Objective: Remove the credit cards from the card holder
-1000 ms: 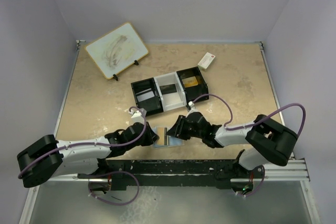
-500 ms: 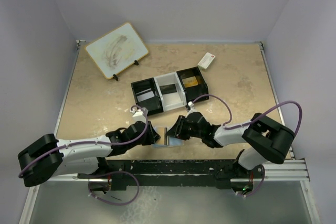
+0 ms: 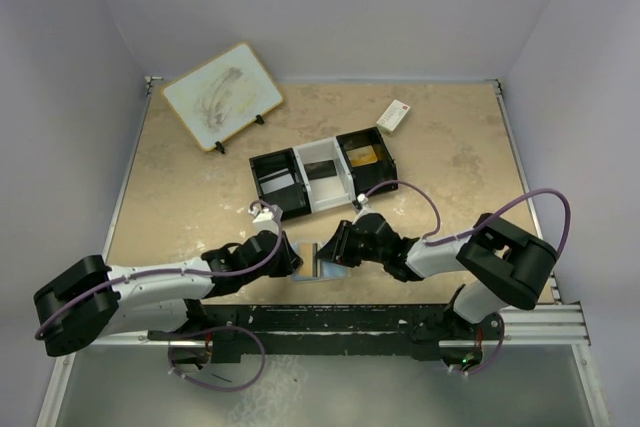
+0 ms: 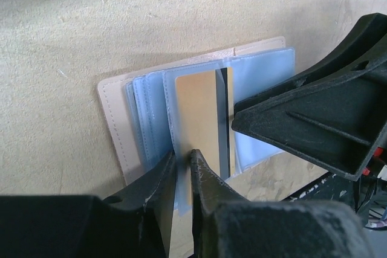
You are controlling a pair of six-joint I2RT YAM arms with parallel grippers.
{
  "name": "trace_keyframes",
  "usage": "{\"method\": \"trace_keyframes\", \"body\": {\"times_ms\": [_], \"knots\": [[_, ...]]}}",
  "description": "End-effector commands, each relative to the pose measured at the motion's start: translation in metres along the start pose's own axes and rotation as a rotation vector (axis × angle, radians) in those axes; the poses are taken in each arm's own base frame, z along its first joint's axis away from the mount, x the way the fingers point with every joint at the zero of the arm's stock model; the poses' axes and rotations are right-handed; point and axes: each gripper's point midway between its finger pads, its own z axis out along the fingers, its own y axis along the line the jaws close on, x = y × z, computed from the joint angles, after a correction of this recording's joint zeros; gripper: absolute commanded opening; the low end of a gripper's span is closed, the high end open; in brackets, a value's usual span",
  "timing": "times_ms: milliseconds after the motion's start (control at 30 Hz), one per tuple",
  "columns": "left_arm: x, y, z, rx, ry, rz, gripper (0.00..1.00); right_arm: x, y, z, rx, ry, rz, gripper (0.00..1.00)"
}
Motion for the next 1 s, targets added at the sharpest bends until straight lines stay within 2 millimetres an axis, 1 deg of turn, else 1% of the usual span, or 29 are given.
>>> {"method": "trace_keyframes", "body": {"times_ms": [0,67,200,300,467,533,567,633,833,967], "knots": [[-0.0031,-0.0012,-0.0036,0.005,-0.008,0.044,0.13,-0.0015,0.0015,0.0006,-0.008,-0.001,-0.005,0.31],[-0.0009,0.0001,-0.0040,0.003,0.003,0.055,0.13,-0.0011,0.0024,0.0010,-0.013,0.001,-0.006,0.31],[0.0000,0.0007,-0.0059,-0.002,0.014,0.069,0.23,-0.0013,0.0019,0.0007,-0.016,0.000,-0.007,0.30],[-0.0018,0.0007,-0.0080,-0.001,0.008,0.072,0.24,-0.0021,0.0018,-0.0008,-0.017,-0.005,-0.007,0.30],[-0.0022,-0.0035,-0.0082,0.017,0.009,0.076,0.13,-0.0015,0.0011,-0.0012,-0.017,-0.003,-0.005,0.30],[-0.0021,-0.0047,-0.0075,0.020,0.011,0.076,0.11,-0.0011,0.0012,-0.0010,-0.018,-0.001,-0.007,0.30],[-0.0011,-0.0040,-0.0071,0.019,0.015,0.078,0.08,-0.0012,0.0016,-0.0006,-0.020,0.000,-0.009,0.30],[-0.0007,-0.0035,-0.0063,0.015,0.016,0.081,0.00,-0.0010,0.0026,0.0002,-0.021,0.003,-0.012,0.30],[-0.0008,-0.0012,-0.0042,0.000,0.015,0.085,0.00,-0.0002,0.0055,0.0015,-0.035,0.011,-0.018,0.29],[0.0014,-0.0003,-0.0020,-0.004,0.024,0.093,0.00,0.0019,0.0094,0.0031,-0.057,0.027,-0.037,0.25]]}}
